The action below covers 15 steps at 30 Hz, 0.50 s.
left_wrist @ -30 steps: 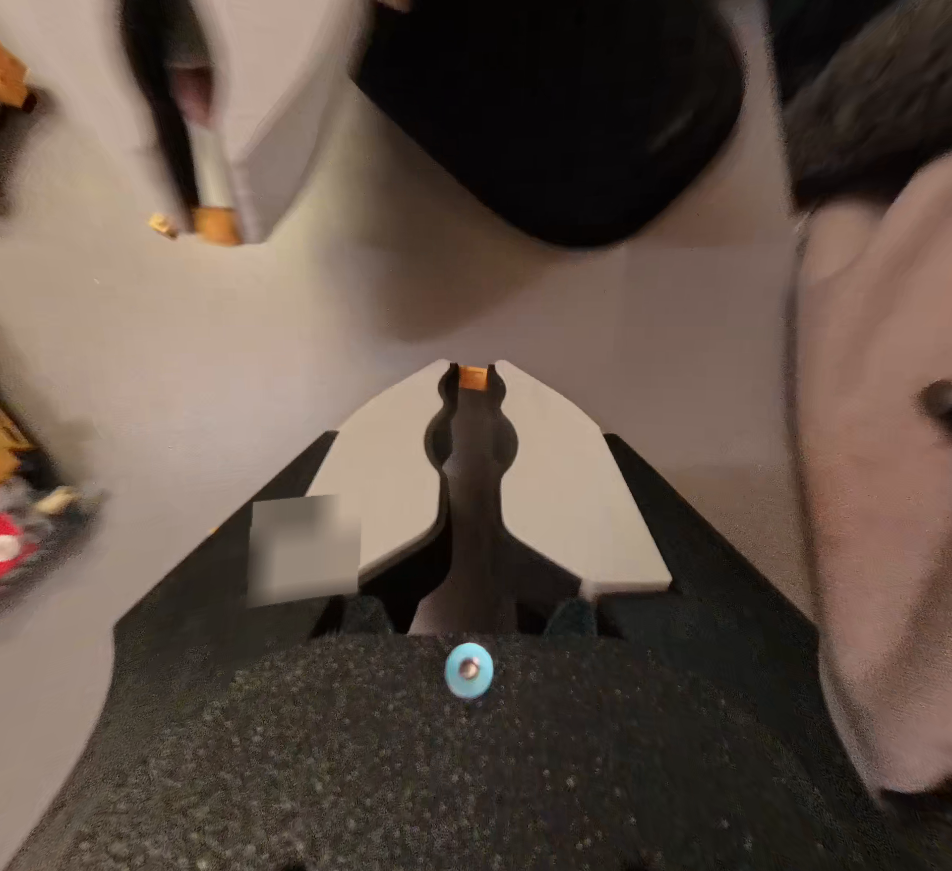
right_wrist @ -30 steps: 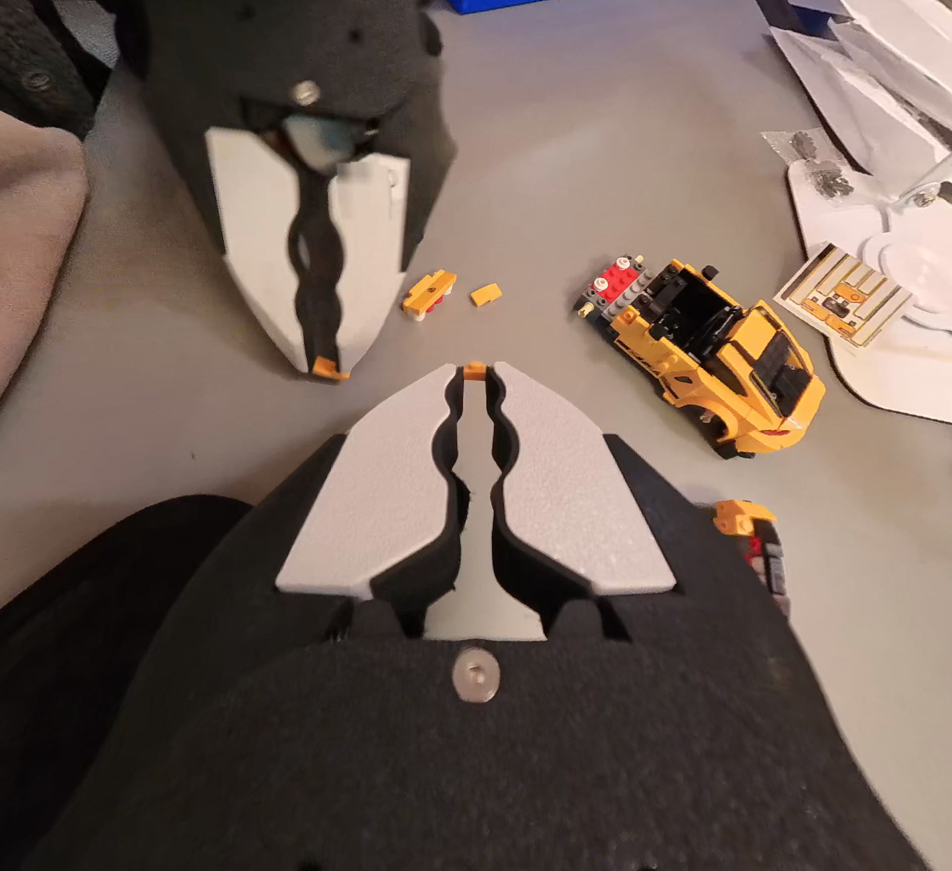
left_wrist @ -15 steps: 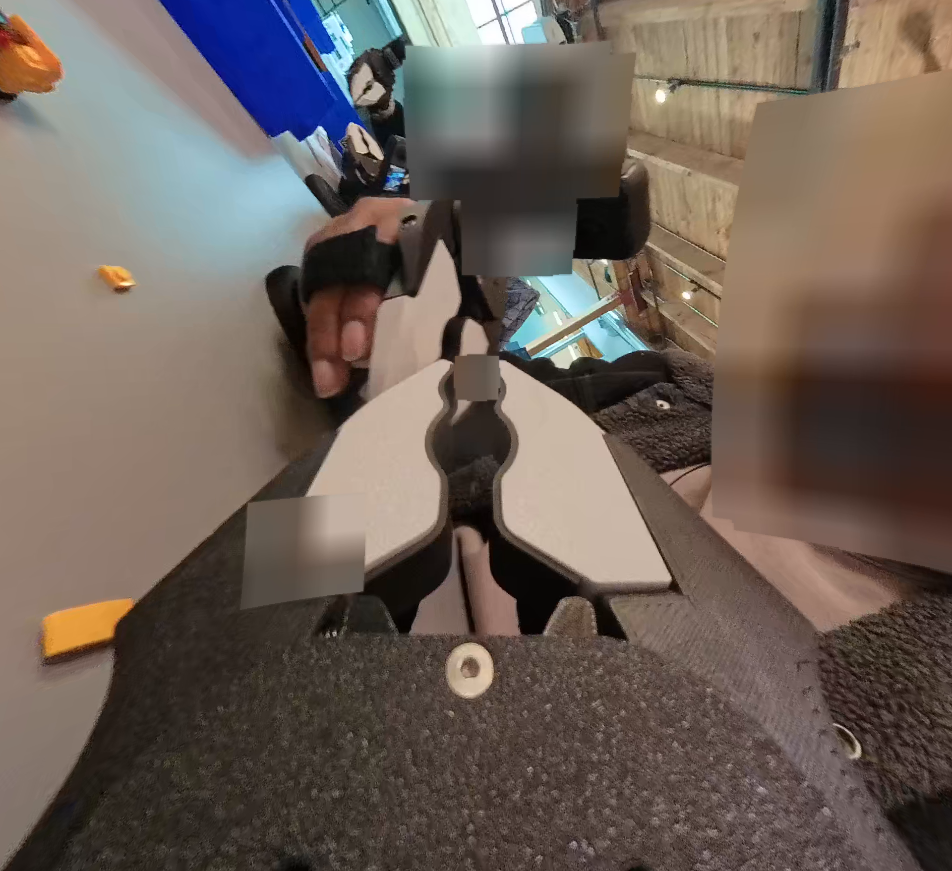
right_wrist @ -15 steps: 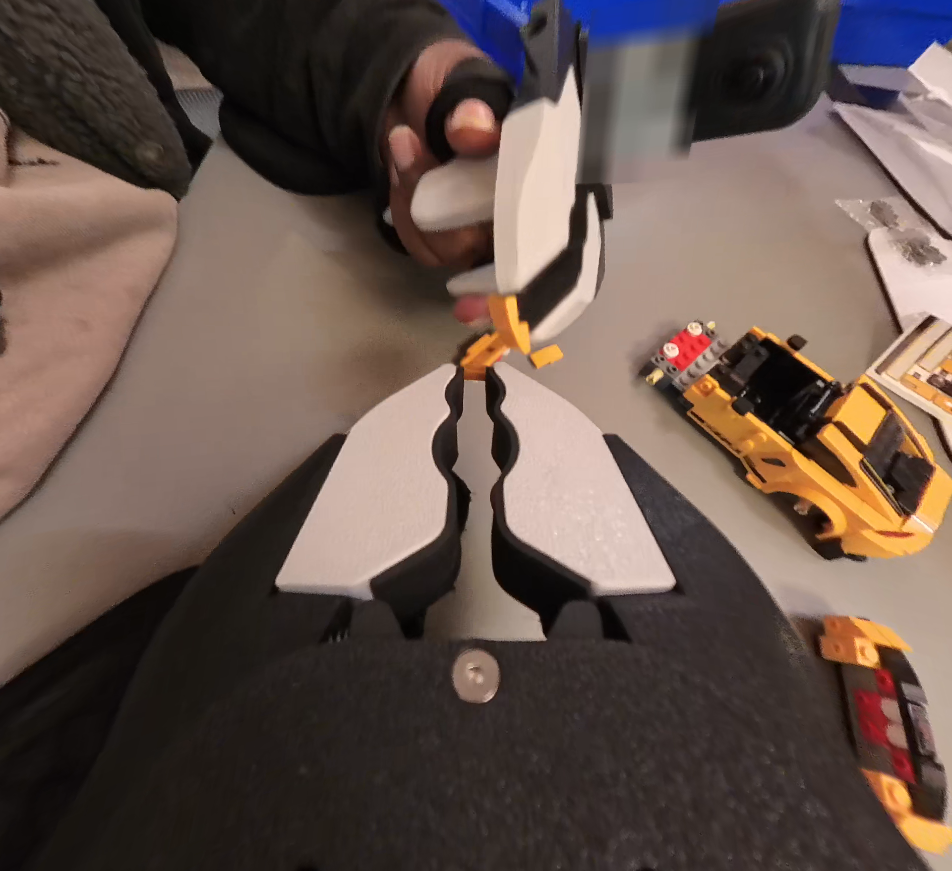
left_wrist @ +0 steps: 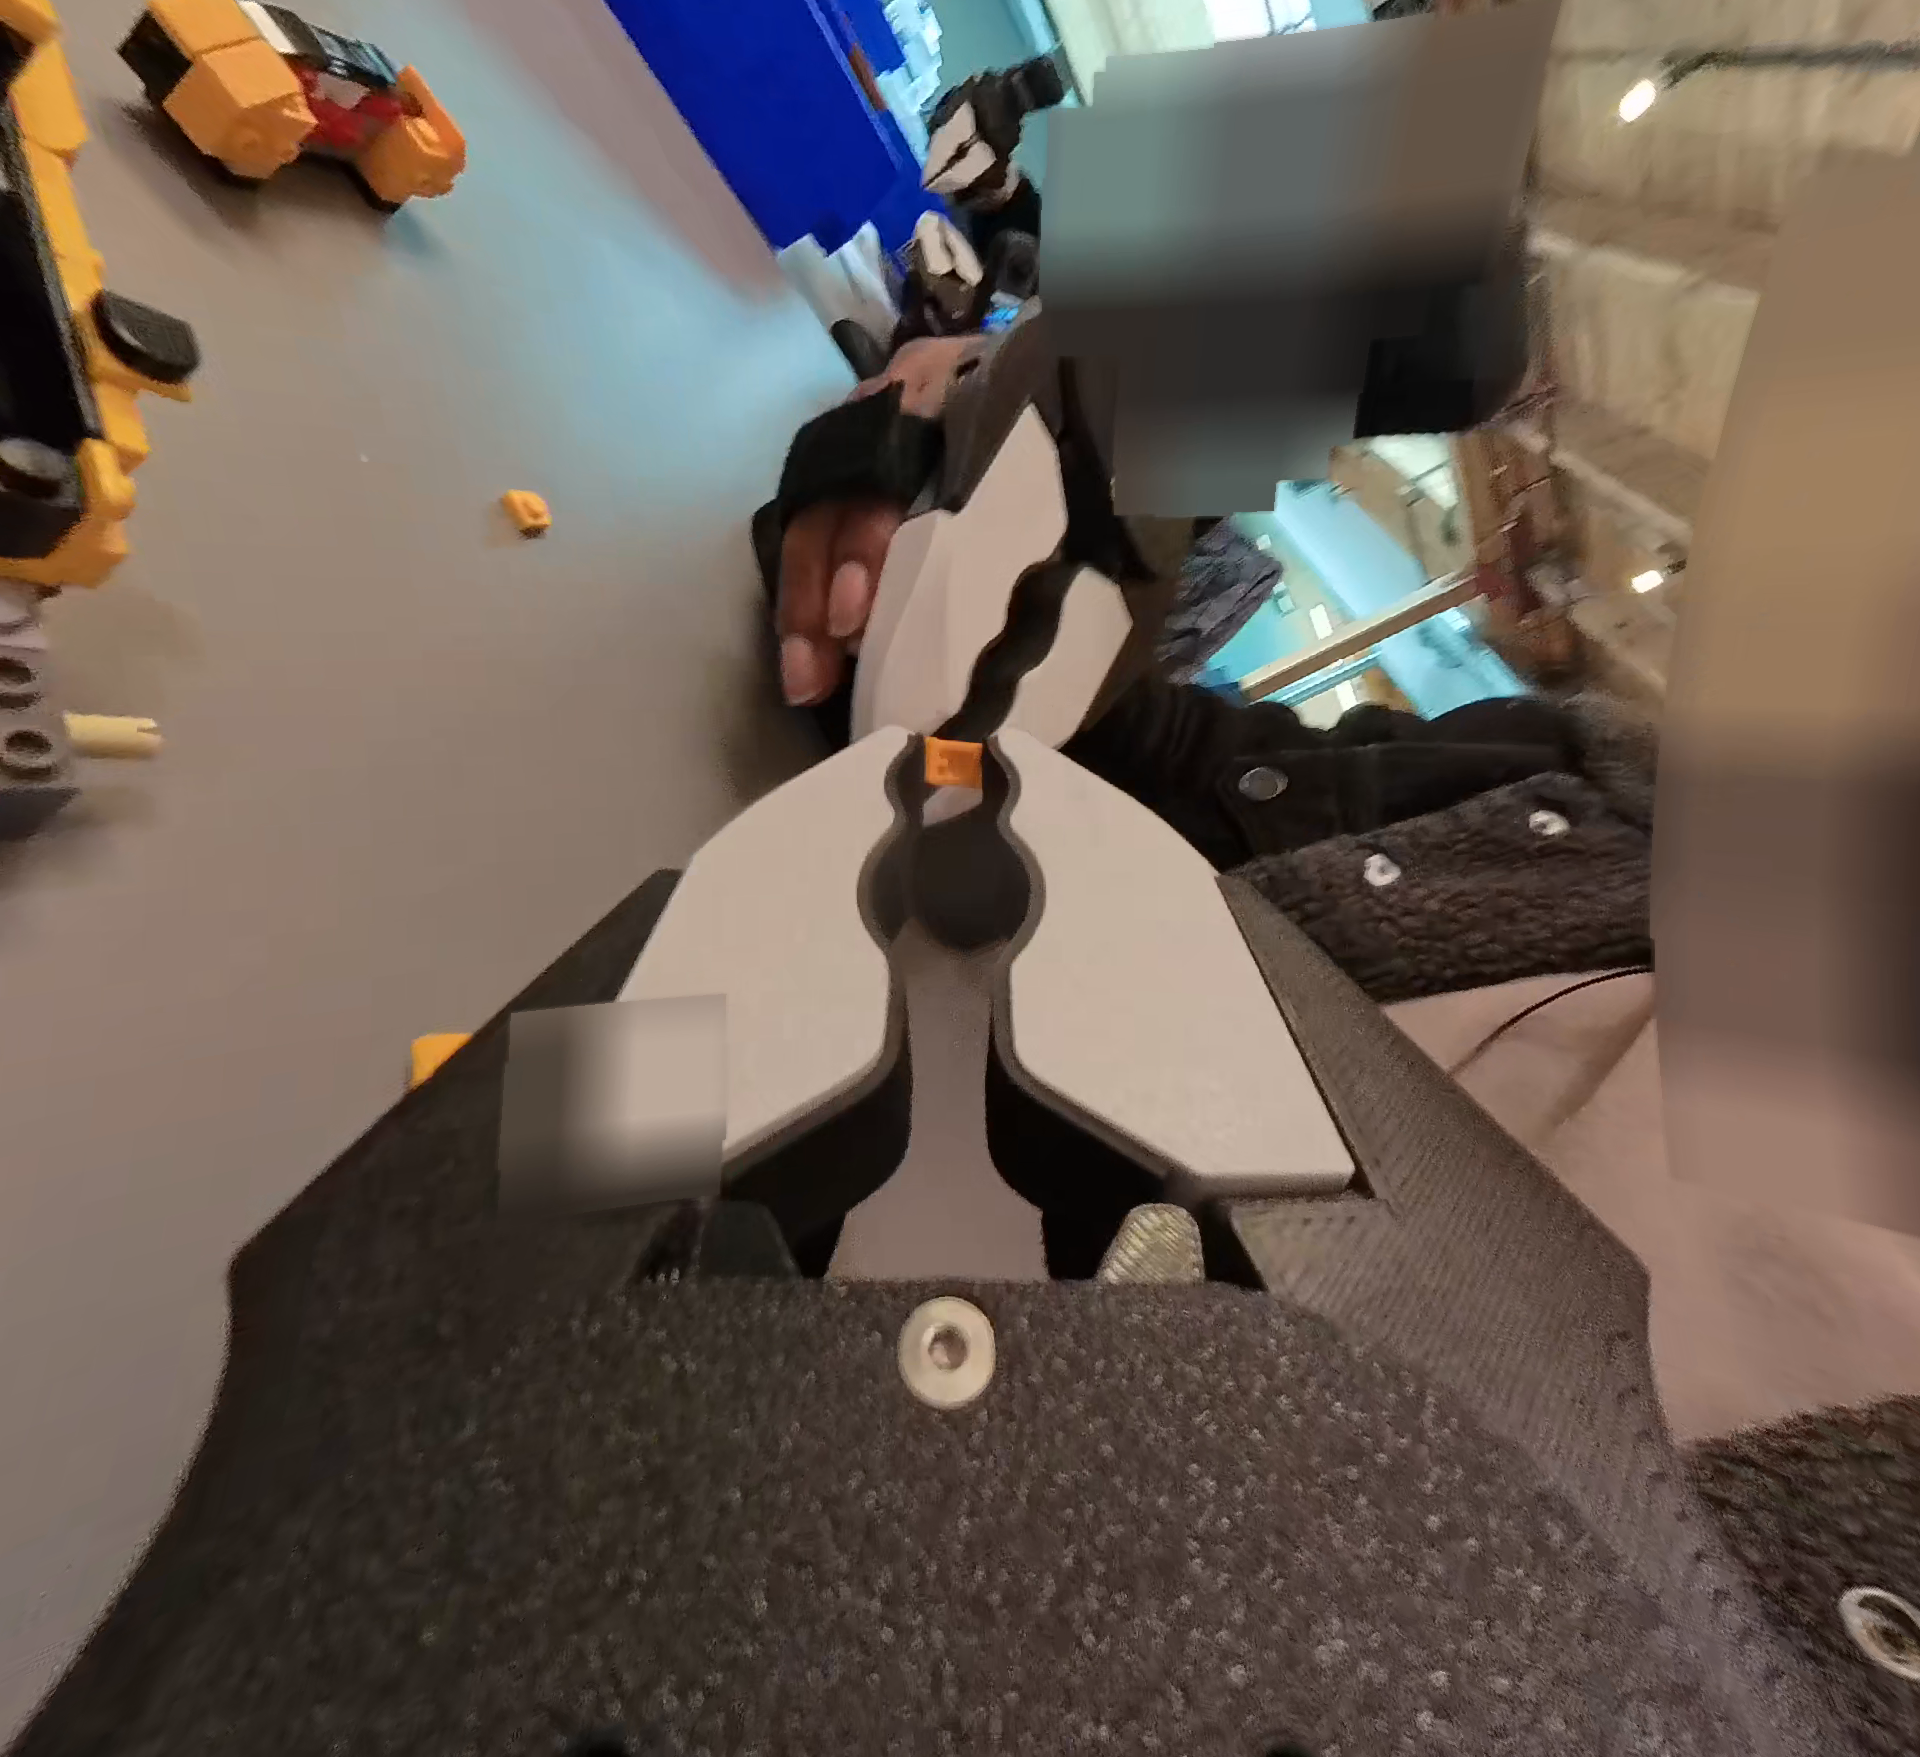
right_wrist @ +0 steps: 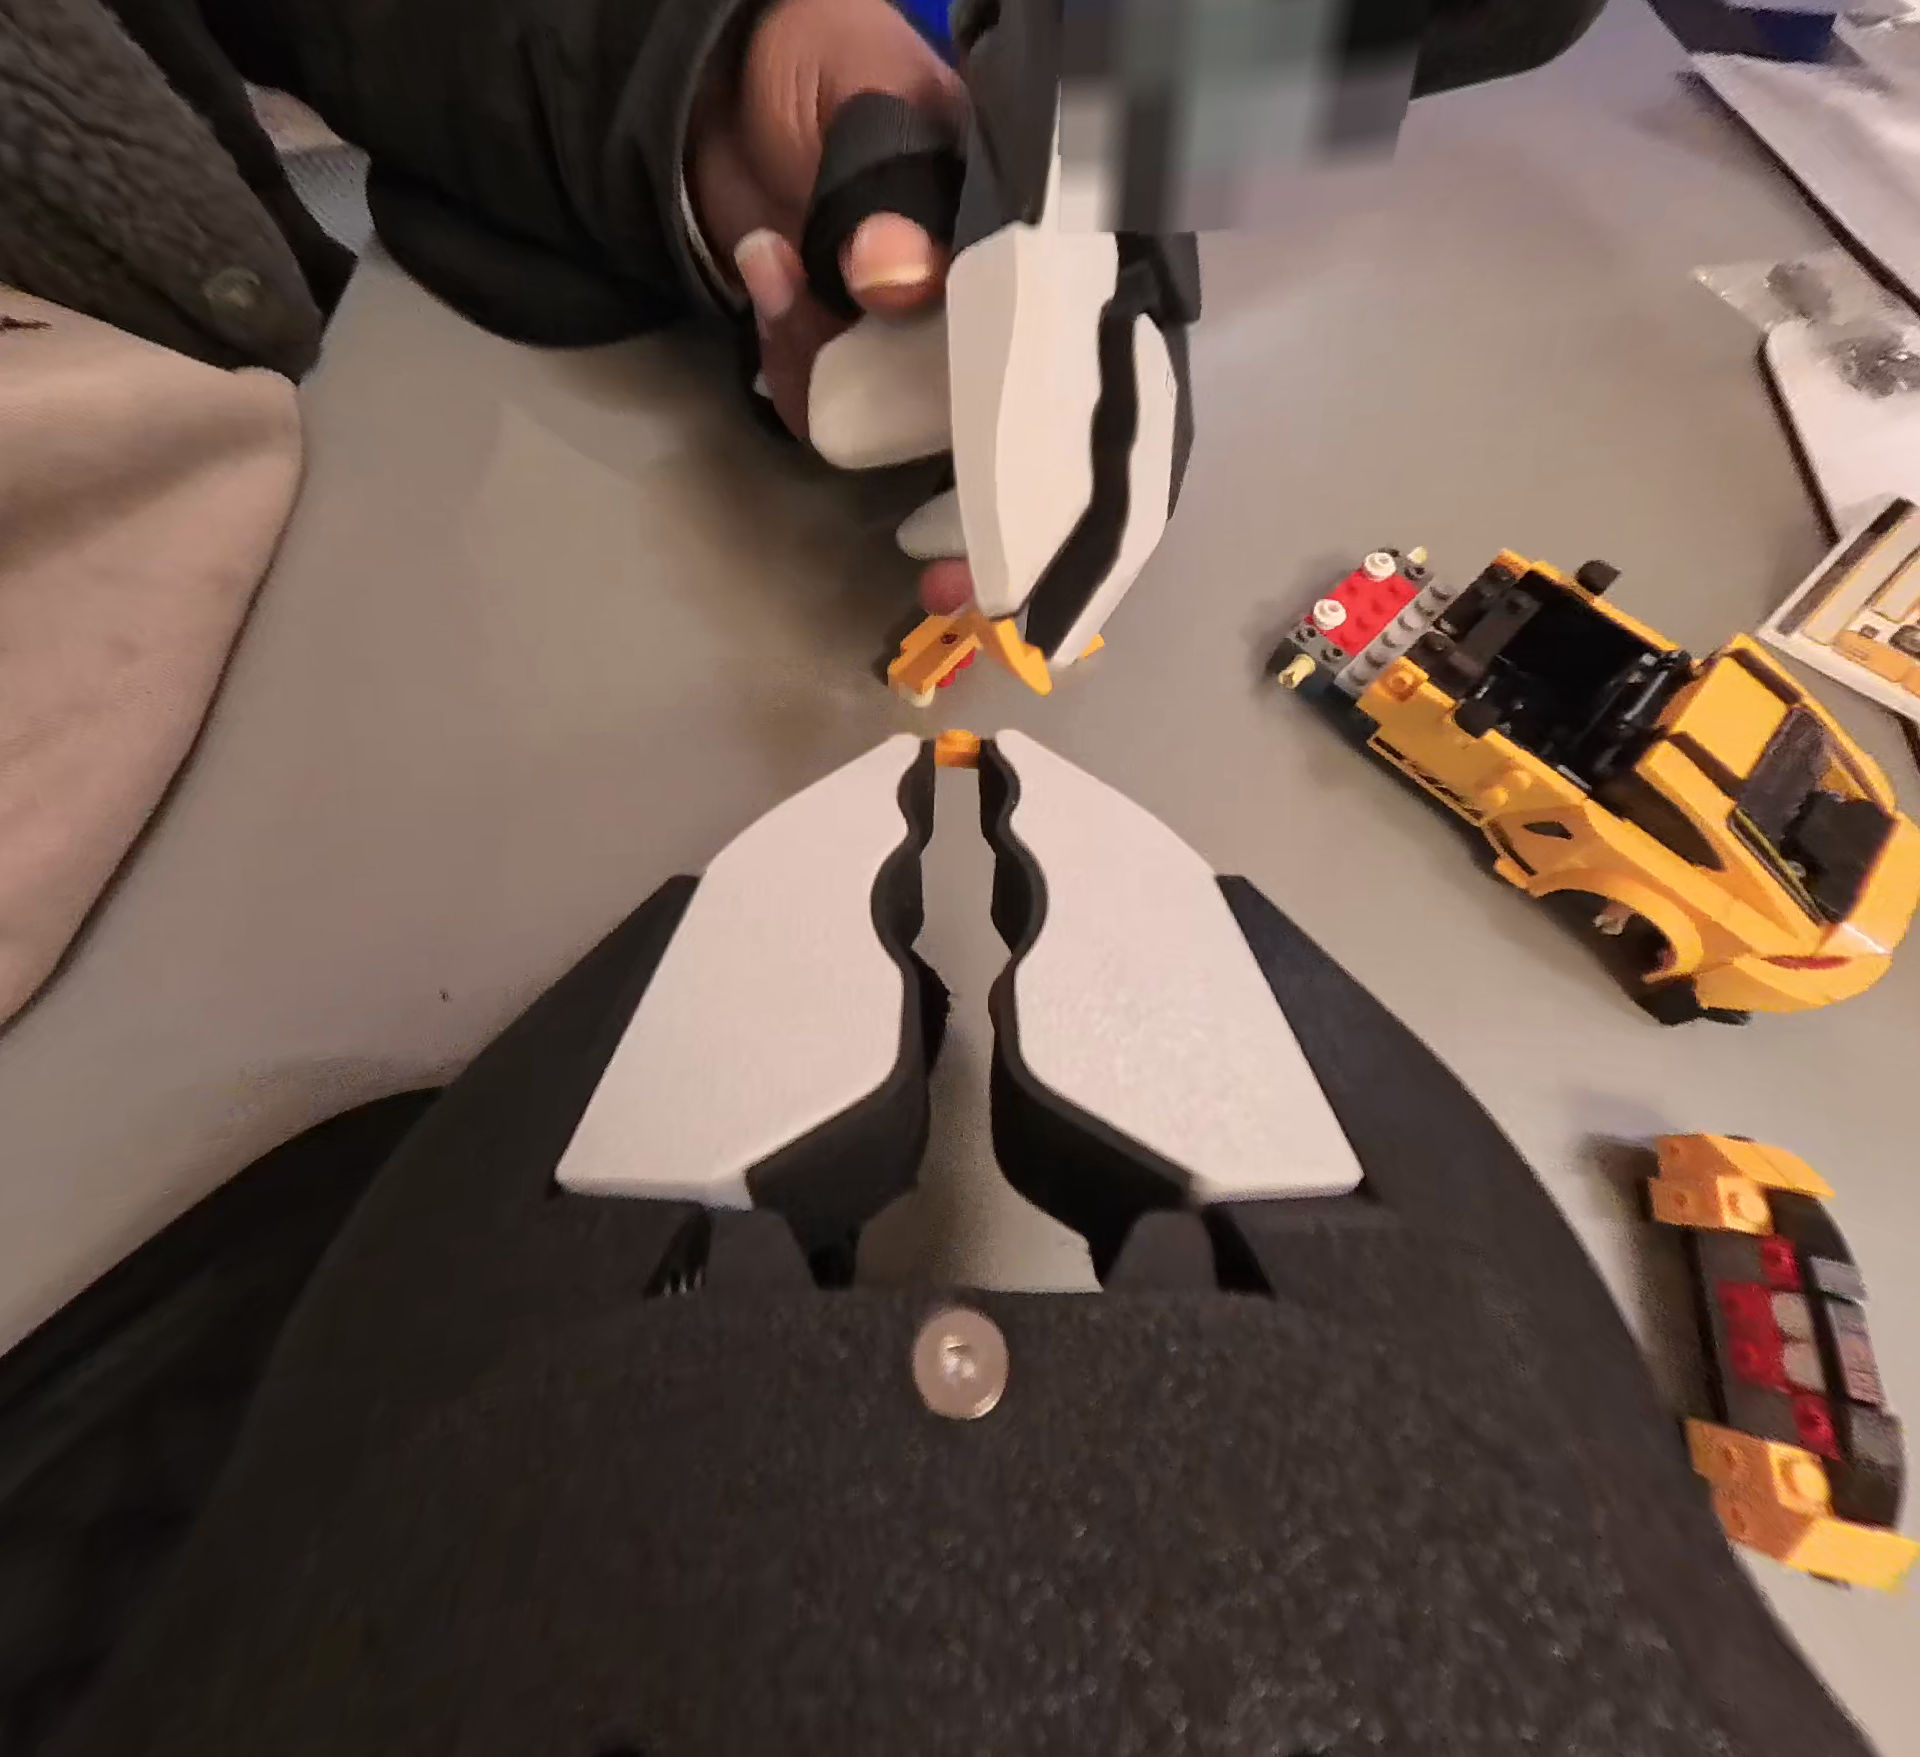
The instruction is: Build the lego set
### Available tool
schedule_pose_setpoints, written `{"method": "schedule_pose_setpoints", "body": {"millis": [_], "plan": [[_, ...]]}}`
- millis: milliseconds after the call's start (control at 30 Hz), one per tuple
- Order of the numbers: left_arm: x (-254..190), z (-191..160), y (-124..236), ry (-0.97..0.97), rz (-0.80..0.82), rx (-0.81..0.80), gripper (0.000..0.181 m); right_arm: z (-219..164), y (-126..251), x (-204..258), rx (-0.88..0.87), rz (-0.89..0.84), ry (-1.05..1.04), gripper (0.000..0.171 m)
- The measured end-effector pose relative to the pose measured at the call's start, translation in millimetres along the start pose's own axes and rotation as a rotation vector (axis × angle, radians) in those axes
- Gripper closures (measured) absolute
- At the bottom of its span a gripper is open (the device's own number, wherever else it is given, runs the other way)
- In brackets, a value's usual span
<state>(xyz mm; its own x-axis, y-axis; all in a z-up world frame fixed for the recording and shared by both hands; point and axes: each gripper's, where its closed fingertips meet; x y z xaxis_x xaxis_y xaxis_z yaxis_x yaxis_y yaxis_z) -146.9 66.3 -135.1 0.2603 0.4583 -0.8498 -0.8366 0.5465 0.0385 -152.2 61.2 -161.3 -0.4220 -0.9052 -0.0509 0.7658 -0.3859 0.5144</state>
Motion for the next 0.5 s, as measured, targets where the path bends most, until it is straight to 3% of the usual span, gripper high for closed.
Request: {"method": "schedule_pose_setpoints", "body": {"millis": [100, 233, 500], "plan": [[-11, 11, -3, 0.085, -0.104, -0.087, 0.171, 2, -5, -2, 0.005, -0.022, -0.019, 0.163], [-10, 29, -2, 0.172, -0.152, -0.229, 0.171, 21, -6, -14, -0.118, -0.066, -0.139, 0.163], [22, 32, 10, 0.087, 0.093, -0.236, 0.171, 20, -3, -36, -0.173, -0.144, -0.291, 0.164]]}}
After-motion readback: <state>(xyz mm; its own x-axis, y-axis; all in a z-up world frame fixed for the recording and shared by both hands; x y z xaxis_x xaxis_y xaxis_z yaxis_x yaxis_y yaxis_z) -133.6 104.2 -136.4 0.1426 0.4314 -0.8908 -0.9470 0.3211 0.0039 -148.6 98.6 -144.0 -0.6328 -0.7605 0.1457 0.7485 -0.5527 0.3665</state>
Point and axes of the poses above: each gripper's, where its closed fingertips meet, y back along the fingers, z out of its top, x = y × z across the jaws, and after that the axes turned 1 degree about z, right-handed
